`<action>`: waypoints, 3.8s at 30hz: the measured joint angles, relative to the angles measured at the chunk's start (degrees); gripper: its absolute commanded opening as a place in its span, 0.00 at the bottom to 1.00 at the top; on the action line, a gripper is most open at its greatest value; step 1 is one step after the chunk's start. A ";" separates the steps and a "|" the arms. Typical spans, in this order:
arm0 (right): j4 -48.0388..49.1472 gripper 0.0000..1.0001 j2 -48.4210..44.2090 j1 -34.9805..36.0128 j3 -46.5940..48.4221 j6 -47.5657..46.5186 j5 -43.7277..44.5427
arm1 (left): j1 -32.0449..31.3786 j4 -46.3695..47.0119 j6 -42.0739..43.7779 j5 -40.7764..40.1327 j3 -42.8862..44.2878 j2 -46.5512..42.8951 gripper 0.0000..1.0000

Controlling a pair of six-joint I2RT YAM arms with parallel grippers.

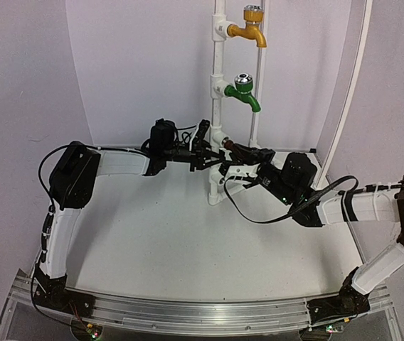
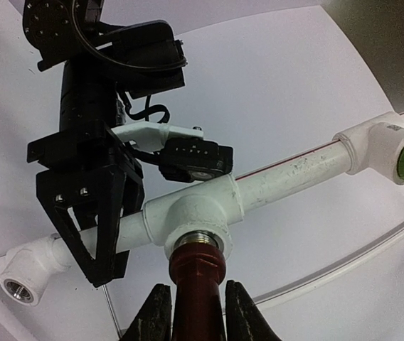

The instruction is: Install the water faucets

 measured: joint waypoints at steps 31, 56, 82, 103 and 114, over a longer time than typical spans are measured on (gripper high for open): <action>-10.17 0.00 -0.31 -2.34 5.22 15.59 -1.63 | -0.15 1.00 0.59 -3.38 -1.07 -0.58 0.00; -9.29 0.00 1.14 -2.54 6.35 55.96 0.02 | -0.57 1.66 1.22 -7.58 -1.45 -0.58 0.00; -9.20 0.00 0.52 -2.47 5.92 98.76 1.44 | -2.26 4.06 1.47 -15.09 -5.21 -2.26 0.00; -3.24 0.00 -0.50 -2.66 1.72 130.60 3.38 | -4.39 4.55 1.96 -20.60 -6.15 -2.71 0.00; -1.35 0.00 -0.04 -2.74 1.02 155.73 3.37 | -5.24 5.39 2.17 -24.75 -8.15 -3.77 0.00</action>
